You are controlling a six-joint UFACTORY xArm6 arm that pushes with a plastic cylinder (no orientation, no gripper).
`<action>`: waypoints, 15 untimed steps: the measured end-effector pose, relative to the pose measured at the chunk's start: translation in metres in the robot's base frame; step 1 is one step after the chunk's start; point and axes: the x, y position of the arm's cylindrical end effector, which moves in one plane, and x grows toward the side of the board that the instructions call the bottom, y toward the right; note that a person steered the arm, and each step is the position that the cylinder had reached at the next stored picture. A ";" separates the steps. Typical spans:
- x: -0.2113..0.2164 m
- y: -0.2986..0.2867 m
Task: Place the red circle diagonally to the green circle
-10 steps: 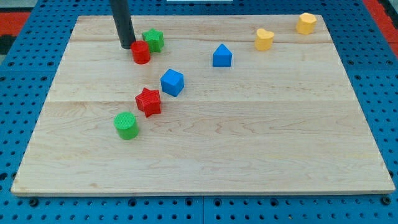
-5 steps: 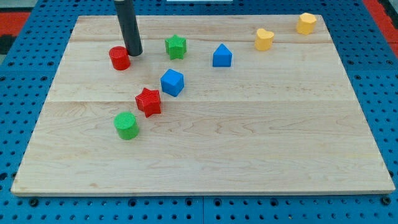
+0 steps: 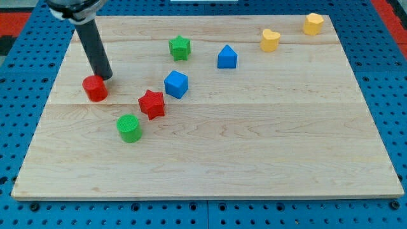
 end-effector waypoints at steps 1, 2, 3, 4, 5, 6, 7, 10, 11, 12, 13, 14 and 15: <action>0.036 0.000; 0.075 0.000; 0.080 -0.006; 0.073 -0.008; 0.073 -0.022; 0.073 -0.026; 0.077 -0.042; 0.098 -0.063; 0.102 -0.040; 0.100 -0.074; 0.098 -0.111; 0.114 -0.094; 0.138 -0.046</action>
